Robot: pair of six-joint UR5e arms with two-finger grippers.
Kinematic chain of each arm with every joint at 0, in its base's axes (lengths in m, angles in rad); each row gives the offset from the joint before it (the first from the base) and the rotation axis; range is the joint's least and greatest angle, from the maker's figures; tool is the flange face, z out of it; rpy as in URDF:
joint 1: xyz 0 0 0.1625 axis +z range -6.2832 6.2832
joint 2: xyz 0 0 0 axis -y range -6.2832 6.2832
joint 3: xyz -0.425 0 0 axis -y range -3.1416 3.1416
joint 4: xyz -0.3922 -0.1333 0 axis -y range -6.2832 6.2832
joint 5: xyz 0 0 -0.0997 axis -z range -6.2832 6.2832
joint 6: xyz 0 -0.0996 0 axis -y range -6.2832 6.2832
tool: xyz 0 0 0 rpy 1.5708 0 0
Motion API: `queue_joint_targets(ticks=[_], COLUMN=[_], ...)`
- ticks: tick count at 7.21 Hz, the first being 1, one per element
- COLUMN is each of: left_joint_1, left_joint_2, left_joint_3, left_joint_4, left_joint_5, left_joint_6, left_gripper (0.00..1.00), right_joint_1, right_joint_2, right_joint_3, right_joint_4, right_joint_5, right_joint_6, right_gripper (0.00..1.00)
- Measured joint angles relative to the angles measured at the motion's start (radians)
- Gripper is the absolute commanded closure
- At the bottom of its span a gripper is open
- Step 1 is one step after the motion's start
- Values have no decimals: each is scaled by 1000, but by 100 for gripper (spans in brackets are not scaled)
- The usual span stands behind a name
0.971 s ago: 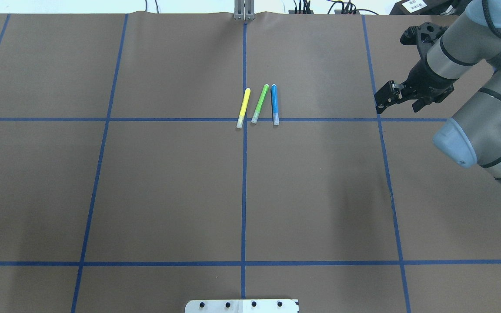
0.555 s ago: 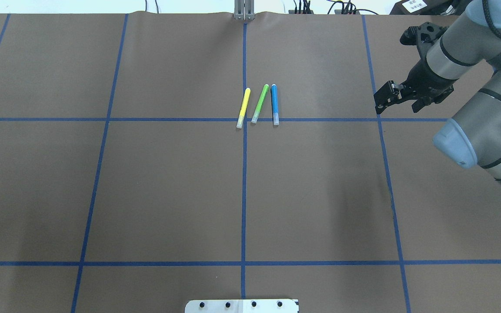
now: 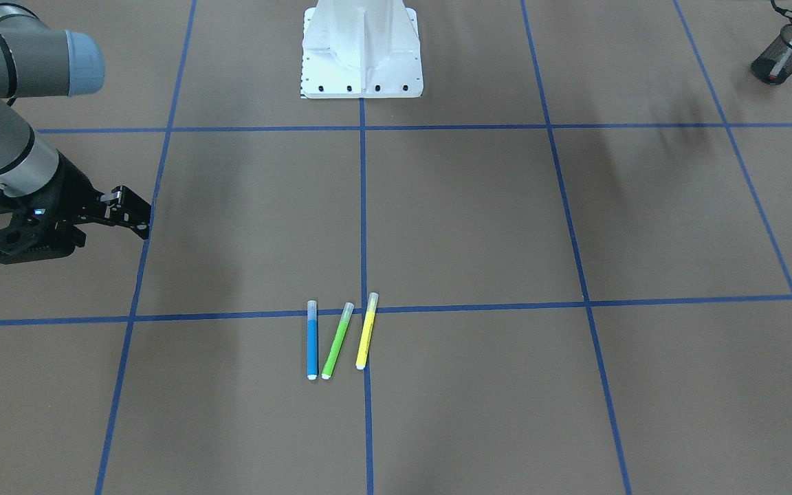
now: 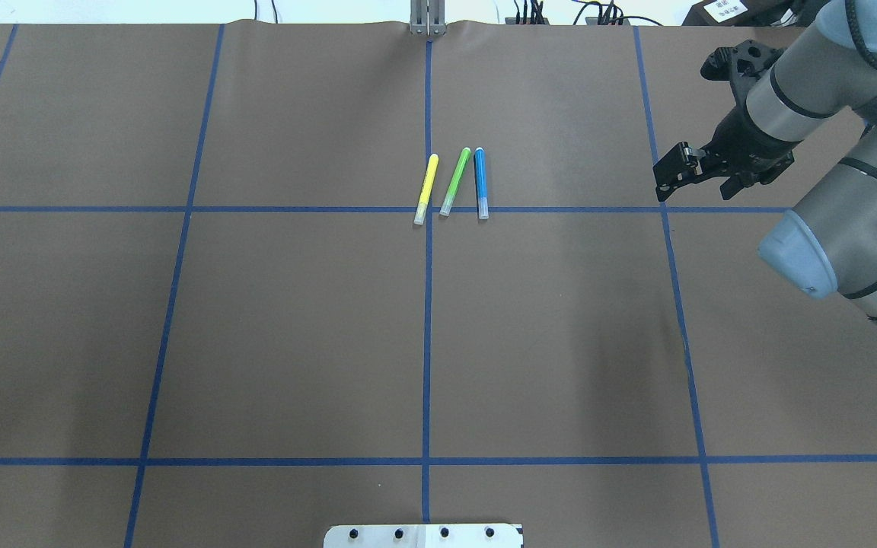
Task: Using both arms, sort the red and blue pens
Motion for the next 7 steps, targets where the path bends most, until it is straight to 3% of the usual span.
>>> queue_joint_targets(ticks=[1, 3, 5, 7], left_joint_1=[-29, -191, -399, -553], left_joint_2=[-5, -59, -158, -258], left_joint_3=[-52, -117, -128, -106], left_joint_4=[2, 3, 3, -5], left_joint_5=[-10, -16, -19, -78], left_joint_6=[-2, 3, 5, -2], left_gripper=[0, 0, 0, 0], right_joint_1=[0, -1, -4, -11], right_joint_2=[-3, -5, -5, -4], right_joint_3=[3, 5, 2, 2], right_joint_4=[0, 1, 1, 1], right_joint_5=[-1, -3, -10, -14], right_joint_6=[2, 2, 3, 3], right_gripper=[0, 0, 0, 0])
